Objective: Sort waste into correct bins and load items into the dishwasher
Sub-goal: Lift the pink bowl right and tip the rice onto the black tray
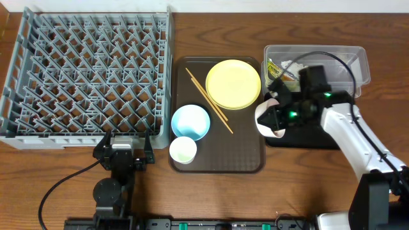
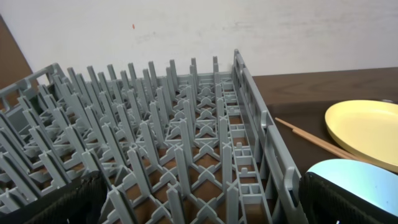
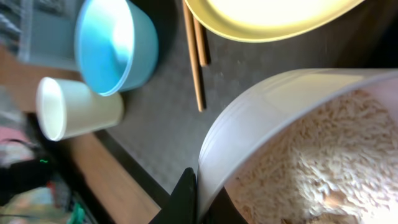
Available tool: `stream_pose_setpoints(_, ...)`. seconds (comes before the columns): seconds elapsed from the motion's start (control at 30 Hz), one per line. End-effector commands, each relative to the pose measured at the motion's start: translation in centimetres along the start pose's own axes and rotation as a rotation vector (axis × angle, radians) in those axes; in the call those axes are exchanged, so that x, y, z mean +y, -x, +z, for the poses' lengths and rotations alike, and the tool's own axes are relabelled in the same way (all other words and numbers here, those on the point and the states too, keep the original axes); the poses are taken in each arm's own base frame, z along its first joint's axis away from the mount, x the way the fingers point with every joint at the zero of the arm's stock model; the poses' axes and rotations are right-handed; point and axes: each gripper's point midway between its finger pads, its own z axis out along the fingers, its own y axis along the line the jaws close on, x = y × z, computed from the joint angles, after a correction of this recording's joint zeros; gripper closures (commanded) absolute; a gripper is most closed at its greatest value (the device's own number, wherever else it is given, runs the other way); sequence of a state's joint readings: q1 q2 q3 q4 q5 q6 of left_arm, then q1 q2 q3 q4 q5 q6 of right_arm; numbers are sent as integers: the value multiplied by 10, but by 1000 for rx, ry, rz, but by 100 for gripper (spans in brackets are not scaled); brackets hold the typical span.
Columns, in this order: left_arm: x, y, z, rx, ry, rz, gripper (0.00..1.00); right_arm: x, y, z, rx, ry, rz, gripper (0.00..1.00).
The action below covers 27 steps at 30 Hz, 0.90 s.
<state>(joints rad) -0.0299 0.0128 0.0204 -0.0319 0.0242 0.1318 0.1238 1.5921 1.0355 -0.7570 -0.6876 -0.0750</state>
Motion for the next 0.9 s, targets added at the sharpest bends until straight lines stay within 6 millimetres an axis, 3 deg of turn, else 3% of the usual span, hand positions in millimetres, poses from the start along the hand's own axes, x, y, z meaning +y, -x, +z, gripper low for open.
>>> stream_pose_setpoints(0.0, 0, -16, 1, 50, 2, 8, 1, 20, 3, -16, -92, 252, -21, 99)
stream_pose_setpoints(0.37, 0, -16, 1, 50, 2, 8, 1, 18, 16, -67, -310, 511, -12, 99)
stream_pose_setpoints(0.63, 0, -16, 1, 50, 2, 8, 1, 0, 24, -101, -442, 615, 64, 99)
stream_pose_setpoints(0.87, 0, -16, 1, 50, 2, 8, 1, -16, 27, -114, -504, 682, 133, 99)
